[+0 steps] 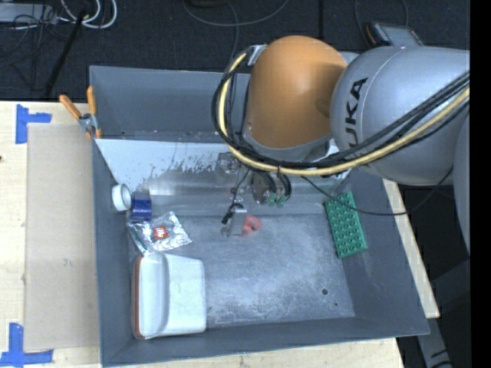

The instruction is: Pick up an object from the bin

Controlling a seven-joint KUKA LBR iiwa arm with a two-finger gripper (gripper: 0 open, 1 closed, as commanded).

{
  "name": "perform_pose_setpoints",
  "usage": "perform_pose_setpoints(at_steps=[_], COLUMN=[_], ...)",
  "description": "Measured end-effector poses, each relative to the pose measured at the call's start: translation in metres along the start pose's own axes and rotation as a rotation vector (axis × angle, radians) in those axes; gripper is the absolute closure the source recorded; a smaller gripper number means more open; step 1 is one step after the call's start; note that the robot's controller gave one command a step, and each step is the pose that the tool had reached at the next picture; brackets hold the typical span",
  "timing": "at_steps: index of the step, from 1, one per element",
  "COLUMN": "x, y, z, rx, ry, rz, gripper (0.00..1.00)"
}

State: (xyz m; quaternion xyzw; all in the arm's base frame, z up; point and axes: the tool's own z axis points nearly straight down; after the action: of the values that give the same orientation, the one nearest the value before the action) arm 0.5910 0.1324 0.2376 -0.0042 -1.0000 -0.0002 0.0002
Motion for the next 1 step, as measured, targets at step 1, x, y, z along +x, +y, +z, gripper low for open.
perform_pose_setpoints(at_steps=[1], x=[0.0624], y=[0.0538], z=[0.1556], rx=[0.005], ry=[0.004], rz=[-0.181], gripper=[0.00])
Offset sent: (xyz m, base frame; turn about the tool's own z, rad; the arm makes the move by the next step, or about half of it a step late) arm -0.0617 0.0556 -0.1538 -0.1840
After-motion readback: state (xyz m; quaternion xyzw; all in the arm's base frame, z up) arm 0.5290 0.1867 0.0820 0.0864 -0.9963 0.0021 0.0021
